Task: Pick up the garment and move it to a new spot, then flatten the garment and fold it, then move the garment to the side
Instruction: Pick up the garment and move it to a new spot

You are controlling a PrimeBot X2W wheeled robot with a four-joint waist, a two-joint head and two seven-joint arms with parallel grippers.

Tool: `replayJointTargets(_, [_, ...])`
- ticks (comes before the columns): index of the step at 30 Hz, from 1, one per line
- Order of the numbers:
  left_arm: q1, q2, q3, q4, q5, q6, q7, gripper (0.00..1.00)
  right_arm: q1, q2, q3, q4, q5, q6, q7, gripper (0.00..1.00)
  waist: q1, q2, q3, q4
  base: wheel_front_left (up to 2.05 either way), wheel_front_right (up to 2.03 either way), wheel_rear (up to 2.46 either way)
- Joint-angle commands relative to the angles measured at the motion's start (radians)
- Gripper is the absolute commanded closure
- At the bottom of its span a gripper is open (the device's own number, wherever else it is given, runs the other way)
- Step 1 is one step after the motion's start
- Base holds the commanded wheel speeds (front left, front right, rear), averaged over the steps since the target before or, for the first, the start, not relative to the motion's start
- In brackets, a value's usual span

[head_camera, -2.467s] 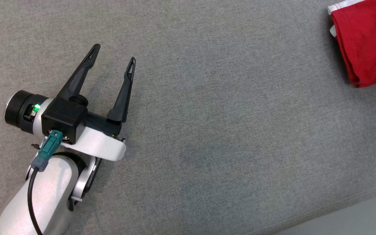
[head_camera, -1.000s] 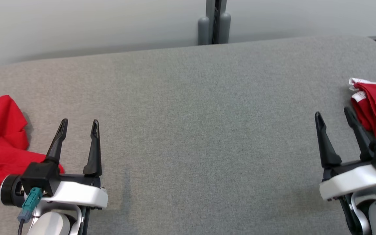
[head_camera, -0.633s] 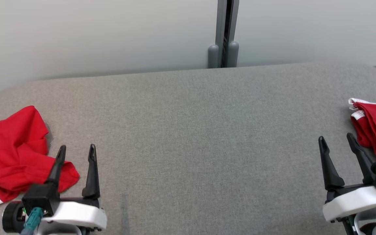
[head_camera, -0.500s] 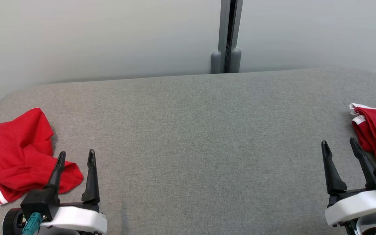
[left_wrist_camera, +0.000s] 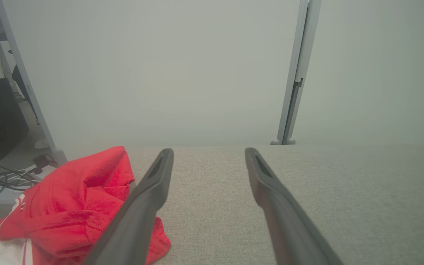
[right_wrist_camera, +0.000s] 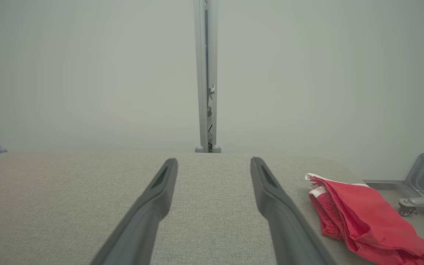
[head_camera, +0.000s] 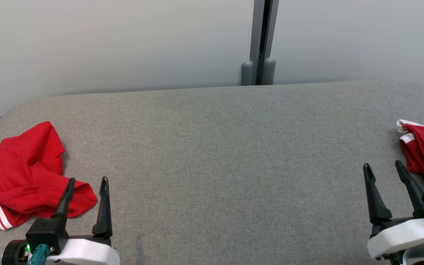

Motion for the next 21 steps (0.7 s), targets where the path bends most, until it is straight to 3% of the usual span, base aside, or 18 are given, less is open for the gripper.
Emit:
replayJointTargets(1, [-0.007,0.007,-0.001,-0.003,0.011,0.0,0.002,0.0,0.005,0.0,0.001,-0.007,-0.004,-0.001,0.004,0.0,0.0,-0.0001,0.002,-0.001,0.0,0.0,0.0])
replayJointTargets(14, [-0.016,0.012,-0.015,-0.011,0.01,0.006,0.019,0.0,-0.002,0.002,-0.005,-0.002,0.009,-0.001,-0.005,0.0,0.0,-0.0001,0.006,-0.004,0.0,0.0,0.0])
replayJointTargets(21, [-0.04,0.016,-0.02,-0.018,0.018,0.003,0.023,0.0,-0.011,0.002,0.001,-0.008,0.014,-0.001,-0.014,0.0,0.0,-0.0001,0.019,0.043,0.0,0.0,0.0])
